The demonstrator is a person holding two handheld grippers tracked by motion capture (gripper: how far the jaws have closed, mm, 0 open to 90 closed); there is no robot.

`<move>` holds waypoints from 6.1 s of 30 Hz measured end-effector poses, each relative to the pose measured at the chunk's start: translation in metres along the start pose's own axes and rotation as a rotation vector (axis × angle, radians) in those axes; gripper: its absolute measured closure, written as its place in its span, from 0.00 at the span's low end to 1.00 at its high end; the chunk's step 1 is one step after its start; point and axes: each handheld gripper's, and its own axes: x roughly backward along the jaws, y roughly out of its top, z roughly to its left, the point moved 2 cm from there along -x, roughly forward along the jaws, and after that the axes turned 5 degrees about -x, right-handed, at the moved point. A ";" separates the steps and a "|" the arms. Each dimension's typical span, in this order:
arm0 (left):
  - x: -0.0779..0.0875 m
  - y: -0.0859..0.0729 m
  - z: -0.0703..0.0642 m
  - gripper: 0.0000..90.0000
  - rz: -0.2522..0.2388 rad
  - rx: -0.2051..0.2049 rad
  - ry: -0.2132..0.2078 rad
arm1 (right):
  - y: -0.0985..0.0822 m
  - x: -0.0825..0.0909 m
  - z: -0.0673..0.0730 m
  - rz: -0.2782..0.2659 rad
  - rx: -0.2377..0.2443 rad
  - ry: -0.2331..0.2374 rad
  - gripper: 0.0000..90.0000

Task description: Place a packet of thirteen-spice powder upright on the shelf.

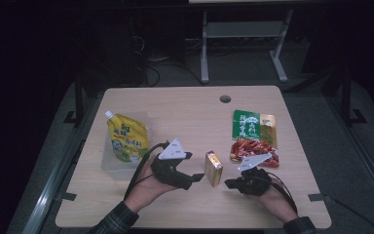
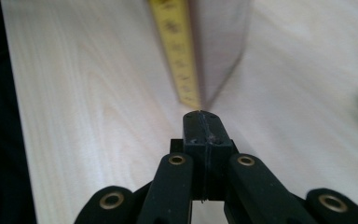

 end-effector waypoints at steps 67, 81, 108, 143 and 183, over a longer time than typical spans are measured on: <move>-0.012 -0.066 -0.013 0.21 0.088 -0.053 -0.115 | 0.064 -0.013 0.004 -0.177 0.047 -0.080 0.74; -0.024 -0.056 -0.016 0.21 0.100 -0.086 -0.137 | 0.053 0.026 0.019 -0.228 0.046 -0.086 0.75; -0.007 -0.069 -0.014 0.21 0.114 -0.059 -0.094 | 0.116 0.040 0.025 -0.229 0.129 -0.012 0.75; 0.036 -0.106 -0.030 0.21 0.103 0.036 -0.011 | 0.214 -0.030 0.071 -0.240 0.329 0.247 0.75; 0.034 -0.105 -0.035 0.21 0.101 0.020 -0.046 | 0.233 -0.153 0.122 -0.142 0.456 0.310 0.75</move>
